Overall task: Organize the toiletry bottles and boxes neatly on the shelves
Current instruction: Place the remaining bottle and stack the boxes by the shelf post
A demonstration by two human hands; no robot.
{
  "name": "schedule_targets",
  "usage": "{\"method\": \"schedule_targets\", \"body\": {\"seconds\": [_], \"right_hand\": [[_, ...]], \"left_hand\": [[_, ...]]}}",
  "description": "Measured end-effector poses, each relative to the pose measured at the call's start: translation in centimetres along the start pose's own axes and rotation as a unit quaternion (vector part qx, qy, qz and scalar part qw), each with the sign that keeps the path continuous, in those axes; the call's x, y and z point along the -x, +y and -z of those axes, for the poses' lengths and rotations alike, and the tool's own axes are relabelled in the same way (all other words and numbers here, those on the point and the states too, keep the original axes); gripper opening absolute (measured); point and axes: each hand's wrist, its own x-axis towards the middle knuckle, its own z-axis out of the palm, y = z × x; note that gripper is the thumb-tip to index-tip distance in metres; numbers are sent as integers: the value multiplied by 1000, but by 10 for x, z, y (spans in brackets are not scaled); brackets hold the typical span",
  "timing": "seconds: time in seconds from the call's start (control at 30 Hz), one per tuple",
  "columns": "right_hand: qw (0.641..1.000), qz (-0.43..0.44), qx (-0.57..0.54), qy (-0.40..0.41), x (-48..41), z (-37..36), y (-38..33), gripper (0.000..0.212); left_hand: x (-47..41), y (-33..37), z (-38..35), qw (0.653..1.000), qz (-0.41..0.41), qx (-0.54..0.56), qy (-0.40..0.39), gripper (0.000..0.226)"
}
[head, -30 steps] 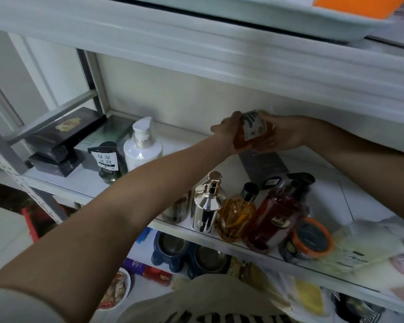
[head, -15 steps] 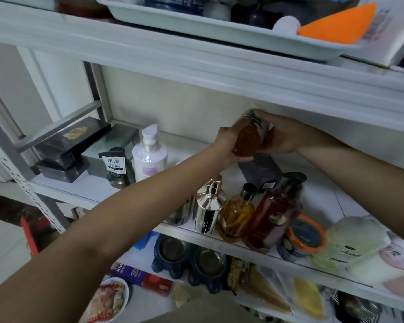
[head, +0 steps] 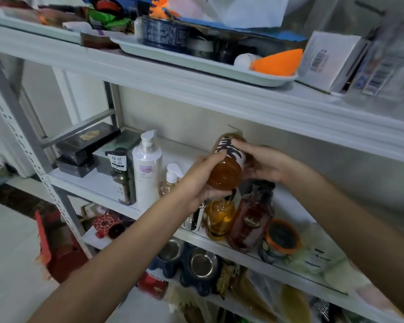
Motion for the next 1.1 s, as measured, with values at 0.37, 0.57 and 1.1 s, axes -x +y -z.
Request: {"method": "schedule_targets", "body": {"seconds": [0.37,0.57,1.1], "right_hand": [[993,51,104,19,6,-18,-1,63],[991,78,111,-1,14,-28,11,60],[973,184,134,-44,60,-98,50,37]], "left_hand": [[37,0,0,999,-26,18,30,51],[50,-10,13,999,-39,14,19,53],[111,-20,64,993,-30,-117,13,72]]}}
